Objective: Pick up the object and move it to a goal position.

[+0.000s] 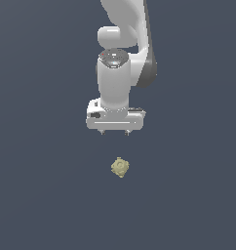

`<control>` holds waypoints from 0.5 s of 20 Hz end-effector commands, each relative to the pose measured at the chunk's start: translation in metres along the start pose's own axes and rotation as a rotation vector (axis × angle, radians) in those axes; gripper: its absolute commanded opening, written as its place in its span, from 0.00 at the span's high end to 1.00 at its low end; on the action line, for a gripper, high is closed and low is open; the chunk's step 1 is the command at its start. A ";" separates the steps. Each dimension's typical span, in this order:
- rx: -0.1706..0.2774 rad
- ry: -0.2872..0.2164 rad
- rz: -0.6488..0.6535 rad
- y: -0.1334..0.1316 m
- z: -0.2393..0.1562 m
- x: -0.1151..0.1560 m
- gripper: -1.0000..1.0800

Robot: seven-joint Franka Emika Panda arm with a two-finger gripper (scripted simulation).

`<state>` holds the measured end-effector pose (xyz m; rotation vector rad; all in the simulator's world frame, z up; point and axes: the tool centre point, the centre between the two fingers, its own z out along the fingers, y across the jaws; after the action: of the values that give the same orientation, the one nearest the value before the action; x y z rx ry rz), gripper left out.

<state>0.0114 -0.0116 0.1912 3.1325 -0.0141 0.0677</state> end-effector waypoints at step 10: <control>0.006 0.018 -0.084 -0.036 -0.011 0.007 0.04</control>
<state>0.0173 0.0192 0.2000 3.1344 0.0963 0.0909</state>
